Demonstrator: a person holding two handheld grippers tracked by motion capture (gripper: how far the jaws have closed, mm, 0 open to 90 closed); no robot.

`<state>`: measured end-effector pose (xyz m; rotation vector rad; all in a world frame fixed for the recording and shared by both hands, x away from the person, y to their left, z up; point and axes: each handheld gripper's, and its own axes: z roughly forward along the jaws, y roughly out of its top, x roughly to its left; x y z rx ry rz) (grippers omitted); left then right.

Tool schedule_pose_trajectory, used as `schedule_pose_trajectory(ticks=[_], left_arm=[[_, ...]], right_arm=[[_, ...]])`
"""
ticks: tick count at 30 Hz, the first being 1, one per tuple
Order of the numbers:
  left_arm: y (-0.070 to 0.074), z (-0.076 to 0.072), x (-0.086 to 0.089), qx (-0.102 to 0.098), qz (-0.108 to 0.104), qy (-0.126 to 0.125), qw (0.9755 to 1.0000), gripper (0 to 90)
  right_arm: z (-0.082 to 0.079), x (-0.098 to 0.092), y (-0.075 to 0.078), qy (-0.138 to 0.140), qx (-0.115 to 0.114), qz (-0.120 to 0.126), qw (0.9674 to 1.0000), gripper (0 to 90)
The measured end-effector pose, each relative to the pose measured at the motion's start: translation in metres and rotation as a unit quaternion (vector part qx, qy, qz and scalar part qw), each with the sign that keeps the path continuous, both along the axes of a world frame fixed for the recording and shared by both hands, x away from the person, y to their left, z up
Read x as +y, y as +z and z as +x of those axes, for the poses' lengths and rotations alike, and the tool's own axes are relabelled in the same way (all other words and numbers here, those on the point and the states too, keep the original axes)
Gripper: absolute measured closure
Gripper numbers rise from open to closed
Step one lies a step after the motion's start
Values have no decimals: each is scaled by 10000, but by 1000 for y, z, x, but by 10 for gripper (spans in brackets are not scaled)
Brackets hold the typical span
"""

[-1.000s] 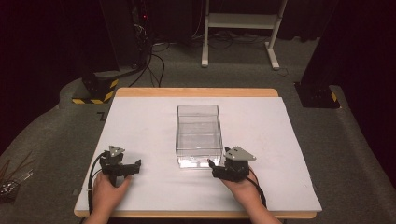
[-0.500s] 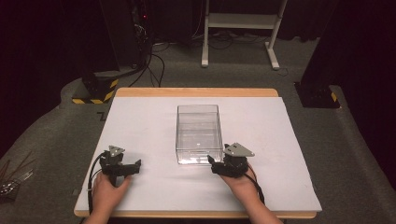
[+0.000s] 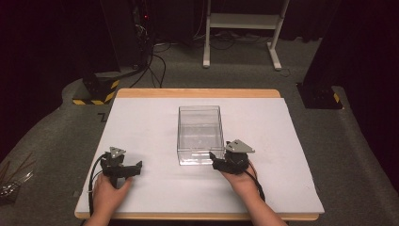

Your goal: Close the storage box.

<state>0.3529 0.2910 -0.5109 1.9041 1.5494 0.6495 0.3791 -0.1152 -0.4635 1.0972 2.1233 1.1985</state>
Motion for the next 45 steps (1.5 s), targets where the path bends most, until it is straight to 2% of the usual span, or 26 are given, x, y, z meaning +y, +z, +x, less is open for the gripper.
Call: schedule_pose_trajectory(ticks=[9, 21, 31, 45], left_arm=[[0, 0, 0, 5, 5, -2, 10000, 7], [0, 0, 0, 6, 2, -1, 10000, 7], [0, 0, 0, -1, 2, -1, 10000, 7], [0, 0, 0, 0, 1, -2, 10000, 7]], right_arm=[[7, 1, -3, -100, 11, -16, 9999, 216], [9, 1, -4, -68, 94, -44, 9999, 226], [4, 0, -2, 68, 167, -58, 9998, 239], [-7, -9, 0, 62, 177, -44, 9998, 246]])
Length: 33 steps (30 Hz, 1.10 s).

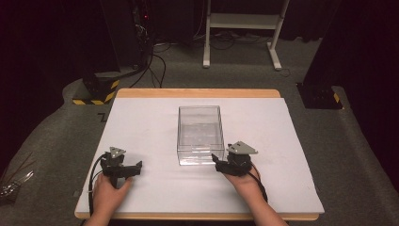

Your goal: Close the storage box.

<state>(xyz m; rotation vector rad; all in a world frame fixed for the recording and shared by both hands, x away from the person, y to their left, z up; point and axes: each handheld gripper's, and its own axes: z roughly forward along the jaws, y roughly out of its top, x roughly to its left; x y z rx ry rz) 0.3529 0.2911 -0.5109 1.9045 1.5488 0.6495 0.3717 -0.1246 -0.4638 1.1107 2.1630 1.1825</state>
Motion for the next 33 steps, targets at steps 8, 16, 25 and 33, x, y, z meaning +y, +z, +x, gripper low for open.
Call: schedule_pose_trajectory(ticks=[8, 16, 25, 33], left_arm=[[0, 0, 0, 7, 1, 1, 10000, 7], [0, 0, 0, 5, 9, -4, 10000, 7], [0, 0, 0, -3, 8, -3, 10000, 7], [0, 0, 0, 3, 7, -2, 10000, 7]], right_arm=[[-10, -12, 0, -22, -8, 58, 10000, 252], [-20, -33, -3, -141, -26, -6, 9999, 258], [-26, -76, -16, -554, 83, -223, 9982, 270], [-33, -107, -28, -878, 195, -426, 9950, 276]])
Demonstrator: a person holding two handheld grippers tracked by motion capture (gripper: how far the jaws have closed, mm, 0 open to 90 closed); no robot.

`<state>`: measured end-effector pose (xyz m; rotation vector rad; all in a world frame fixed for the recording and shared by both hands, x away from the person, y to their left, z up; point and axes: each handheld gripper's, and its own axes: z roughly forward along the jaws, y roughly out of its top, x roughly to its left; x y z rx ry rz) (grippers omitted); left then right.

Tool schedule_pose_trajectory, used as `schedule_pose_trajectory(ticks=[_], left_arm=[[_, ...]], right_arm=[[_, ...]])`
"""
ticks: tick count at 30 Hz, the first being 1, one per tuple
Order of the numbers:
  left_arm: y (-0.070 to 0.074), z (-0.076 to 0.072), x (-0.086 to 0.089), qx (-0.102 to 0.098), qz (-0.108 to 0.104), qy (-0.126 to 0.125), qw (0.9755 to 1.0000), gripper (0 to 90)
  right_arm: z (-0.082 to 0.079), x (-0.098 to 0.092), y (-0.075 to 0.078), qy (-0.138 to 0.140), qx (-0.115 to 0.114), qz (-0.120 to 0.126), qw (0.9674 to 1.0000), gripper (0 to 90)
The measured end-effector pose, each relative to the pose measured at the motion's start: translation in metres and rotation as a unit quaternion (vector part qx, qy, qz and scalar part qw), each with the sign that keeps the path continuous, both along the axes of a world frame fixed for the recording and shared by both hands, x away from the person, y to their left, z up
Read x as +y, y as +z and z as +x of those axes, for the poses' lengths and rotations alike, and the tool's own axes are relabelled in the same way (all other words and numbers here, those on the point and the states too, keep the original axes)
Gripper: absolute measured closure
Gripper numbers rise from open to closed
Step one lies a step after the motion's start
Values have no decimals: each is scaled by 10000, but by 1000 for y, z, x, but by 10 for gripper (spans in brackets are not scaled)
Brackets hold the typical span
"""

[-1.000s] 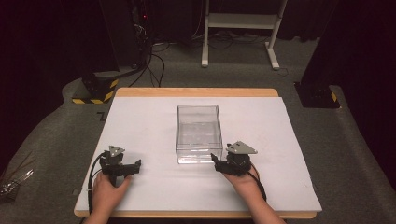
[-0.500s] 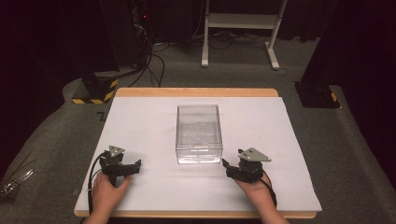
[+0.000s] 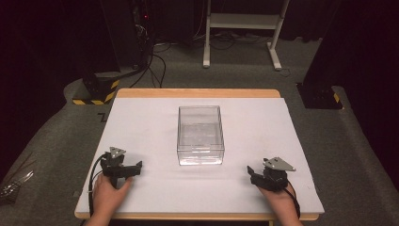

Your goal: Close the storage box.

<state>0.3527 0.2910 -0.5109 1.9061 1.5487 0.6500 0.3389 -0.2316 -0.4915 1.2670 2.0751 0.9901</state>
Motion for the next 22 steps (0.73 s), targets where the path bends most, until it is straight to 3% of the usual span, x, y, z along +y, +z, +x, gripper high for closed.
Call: schedule_pose_trajectory(ticks=[3, 5, 10, 14, 22], left_arm=[[0, 0, 0, 0, 0, 0, 10000, 7], [0, 0, 0, 0, 1, 0, 10000, 7], [0, 0, 0, -4, 6, 1, 10000, 7], [0, 0, 0, -4, 8, 1, 10000, 7], [0, 0, 0, -5, 9, 2, 10000, 7]], right_arm=[[-1, -6, -8, -28, 74, -186, 9998, 278], [0, -8, -9, -28, 173, -151, 9997, 278], [1, -2, -11, 49, 285, -412, 9987, 289], [4, -5, -11, 60, 429, -229, 9988, 287], [5, -6, -11, 120, 499, -155, 9986, 289]])
